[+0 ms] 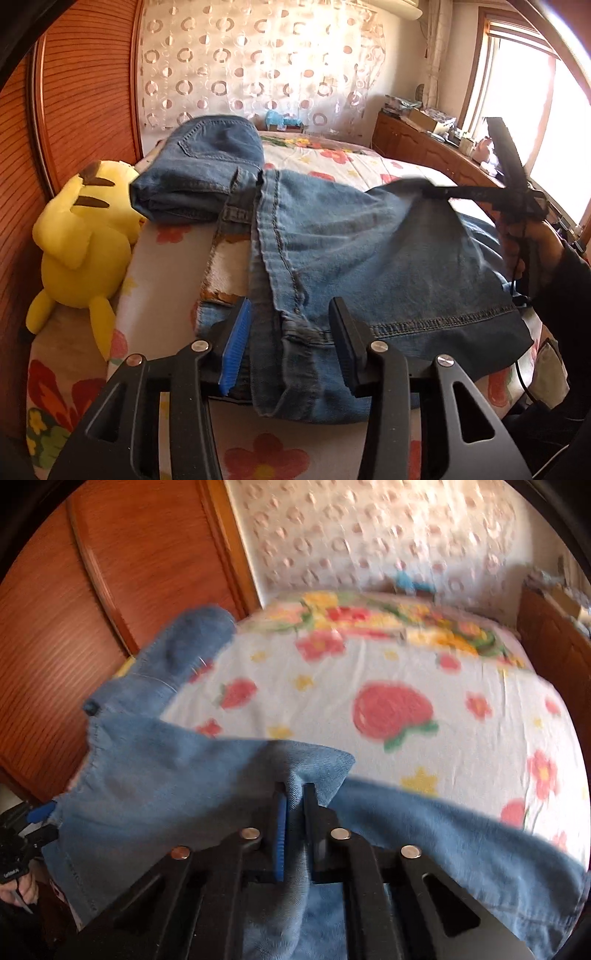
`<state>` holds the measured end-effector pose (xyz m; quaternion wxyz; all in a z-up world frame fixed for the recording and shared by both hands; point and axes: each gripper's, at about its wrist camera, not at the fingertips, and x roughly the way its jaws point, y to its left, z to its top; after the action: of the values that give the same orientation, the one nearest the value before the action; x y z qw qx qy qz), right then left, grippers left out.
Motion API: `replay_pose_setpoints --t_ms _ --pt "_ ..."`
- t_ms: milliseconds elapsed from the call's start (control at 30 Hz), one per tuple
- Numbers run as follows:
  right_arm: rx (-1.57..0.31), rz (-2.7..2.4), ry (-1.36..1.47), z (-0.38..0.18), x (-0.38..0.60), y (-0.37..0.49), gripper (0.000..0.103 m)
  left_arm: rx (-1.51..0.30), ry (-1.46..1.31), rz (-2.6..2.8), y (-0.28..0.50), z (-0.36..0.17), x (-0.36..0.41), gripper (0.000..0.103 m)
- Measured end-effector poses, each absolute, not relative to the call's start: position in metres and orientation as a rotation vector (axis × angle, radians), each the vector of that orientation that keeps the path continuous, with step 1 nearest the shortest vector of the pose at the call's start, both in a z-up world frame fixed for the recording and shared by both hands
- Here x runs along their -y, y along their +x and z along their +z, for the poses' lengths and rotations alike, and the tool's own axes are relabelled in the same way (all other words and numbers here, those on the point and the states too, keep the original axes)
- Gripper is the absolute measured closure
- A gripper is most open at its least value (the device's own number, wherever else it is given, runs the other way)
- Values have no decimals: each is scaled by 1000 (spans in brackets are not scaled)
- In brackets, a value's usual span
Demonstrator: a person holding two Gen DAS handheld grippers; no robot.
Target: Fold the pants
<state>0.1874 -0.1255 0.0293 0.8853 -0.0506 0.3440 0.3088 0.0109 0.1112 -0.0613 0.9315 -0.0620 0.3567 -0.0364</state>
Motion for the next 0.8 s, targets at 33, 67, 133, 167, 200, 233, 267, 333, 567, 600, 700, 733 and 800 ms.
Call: replay_pose_setpoints --t_ms 33,67,133,167,200,233,267,333,567,600,700,733,800 --pt "-658 647 -95 35 126 180 98 -722 -125 -66 10 -60 -112 58" --pt "-618 652 -84 40 127 176 98 -712 -125 -58 10 -58 -113 58" --pt "-609 617 -108 41 126 174 98 -703 -130 -52 10 -57 -115 58" --pt "-631 598 -136 36 123 177 98 -700 -134 -51 11 -56 -116 58" --pt "-647 584 -162 31 120 178 98 -696 -136 -52 12 -55 -116 58" --pt "-659 573 -183 27 118 179 98 -693 -136 -53 13 -54 -115 58" --pt "-668 569 -188 24 119 180 94 -689 -137 -56 14 -52 -115 58" --pt "-673 568 -178 23 122 179 78 -685 -136 -62 16 -50 -112 58" --pt "-658 639 -175 24 138 150 47 -665 -115 -85 27 -46 -97 22" --pt "-660 642 -177 19 140 146 47 -676 -116 -94 31 -48 -94 22" --pt "-665 638 -189 13 145 134 47 -695 -107 -105 38 -52 -86 22" --pt "-664 637 -188 10 146 132 47 -694 -104 -106 39 -52 -84 22" --pt "-666 638 -186 8 147 130 47 -697 -108 -114 40 -52 -79 22"
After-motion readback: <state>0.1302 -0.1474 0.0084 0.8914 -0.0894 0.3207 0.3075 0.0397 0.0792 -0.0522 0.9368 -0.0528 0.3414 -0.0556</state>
